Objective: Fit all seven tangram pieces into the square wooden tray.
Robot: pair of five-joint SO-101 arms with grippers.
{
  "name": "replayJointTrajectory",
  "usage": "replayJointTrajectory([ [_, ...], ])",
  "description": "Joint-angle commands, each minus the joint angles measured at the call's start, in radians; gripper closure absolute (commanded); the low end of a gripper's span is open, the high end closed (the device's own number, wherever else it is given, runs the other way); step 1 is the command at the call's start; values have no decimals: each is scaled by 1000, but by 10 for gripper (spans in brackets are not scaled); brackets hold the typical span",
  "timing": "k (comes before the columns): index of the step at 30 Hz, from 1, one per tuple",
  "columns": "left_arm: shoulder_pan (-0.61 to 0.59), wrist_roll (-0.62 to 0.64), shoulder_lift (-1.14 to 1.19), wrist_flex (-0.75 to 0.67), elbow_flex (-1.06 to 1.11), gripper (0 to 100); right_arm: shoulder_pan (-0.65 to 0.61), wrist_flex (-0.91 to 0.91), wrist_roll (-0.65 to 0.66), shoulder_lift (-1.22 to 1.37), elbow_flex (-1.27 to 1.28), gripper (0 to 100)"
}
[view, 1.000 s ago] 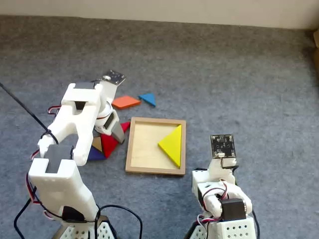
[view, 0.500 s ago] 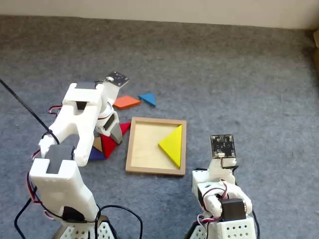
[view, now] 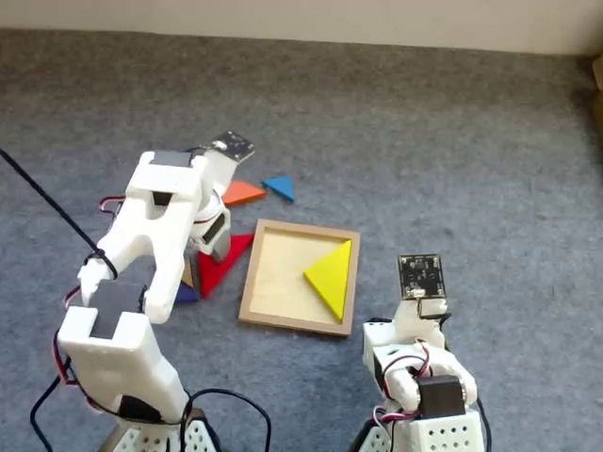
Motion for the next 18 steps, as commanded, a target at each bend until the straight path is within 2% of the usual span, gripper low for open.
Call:
replayJointTrajectory([
  [1, 62, -3, -16, 66, -30, 836, 8, 7, -5, -16, 150, 984],
  [9, 70, 38, -163, 117, -22, 870, 8, 7, -5, -16, 150, 984],
  [18, 153, 40, -317, 152, 48, 870, 8, 7, -5, -16, 150, 984],
])
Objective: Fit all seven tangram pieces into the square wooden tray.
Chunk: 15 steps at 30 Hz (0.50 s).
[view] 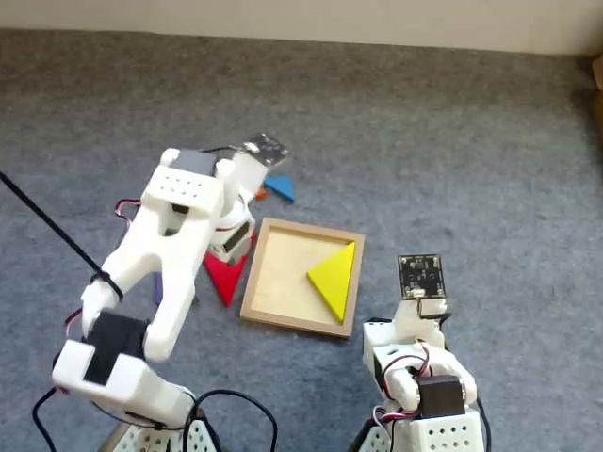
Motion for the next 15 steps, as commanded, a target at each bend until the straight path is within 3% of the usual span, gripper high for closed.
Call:
replayJointTrajectory([
  [1, 44, 12, -93, 6, 12, 867, 8, 7, -5, -16, 150, 984],
  [5, -10, 12, -102, 5, 15, 853, 8, 7, -5, -16, 150, 984],
  [11, -156, 106, -18, 0, 13, 697, 8, 7, -5, -16, 150, 984],
  [15, -191, 104, 93, -81, 13, 688, 8, 7, -5, -16, 150, 984],
])
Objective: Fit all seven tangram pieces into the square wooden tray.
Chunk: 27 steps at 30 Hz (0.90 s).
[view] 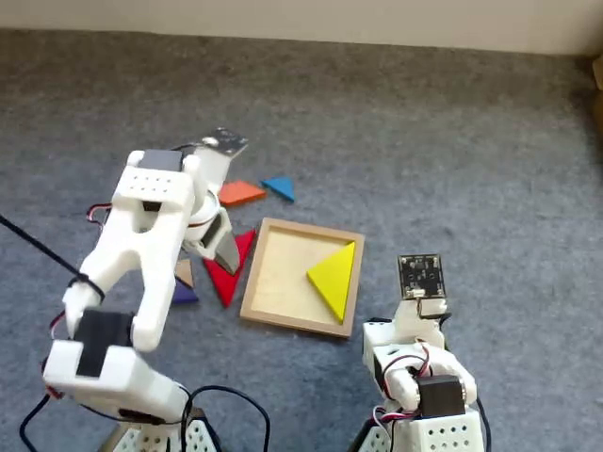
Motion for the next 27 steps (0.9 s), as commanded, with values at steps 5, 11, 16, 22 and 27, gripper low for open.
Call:
replayJointTrajectory([
  [5, -18, 15, 176, -129, -33, 688, 8, 7, -5, -16, 150, 984],
  [11, -13, 32, 338, -48, -232, 700, 8, 7, -5, -16, 150, 984],
  [16, 35, 37, 481, 87, -398, 730, 8, 7, -5, -16, 150, 984],
  [22, 73, 34, 538, 109, -484, 771, 8, 7, -5, -16, 150, 984],
  [27, 114, 31, 538, 104, -486, 847, 8, 7, -5, -16, 150, 984],
])
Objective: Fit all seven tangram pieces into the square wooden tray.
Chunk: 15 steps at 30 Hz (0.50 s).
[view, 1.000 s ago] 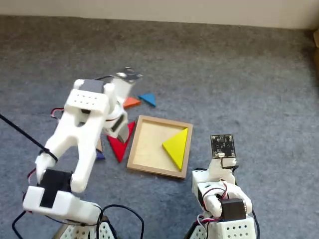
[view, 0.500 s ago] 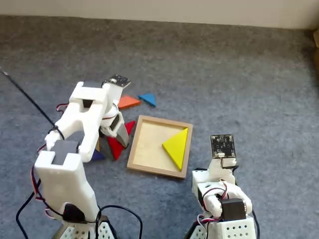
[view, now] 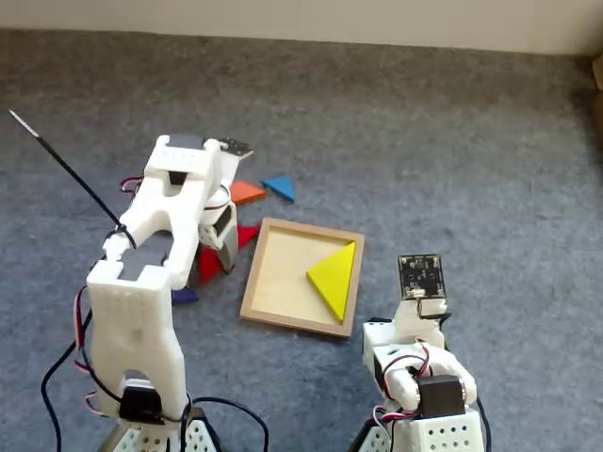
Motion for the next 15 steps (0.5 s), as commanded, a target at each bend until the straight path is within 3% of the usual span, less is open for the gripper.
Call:
replayJointTrajectory([
  [1, 61, 2, 5, -12, -50, 863, 8, 7, -5, -16, 150, 984],
  [6, 74, 8, -13, -5, -47, 918, 8, 7, -5, -16, 150, 984],
  [15, 67, 20, -232, 17, -18, 915, 8, 7, -5, -16, 150, 984],
])
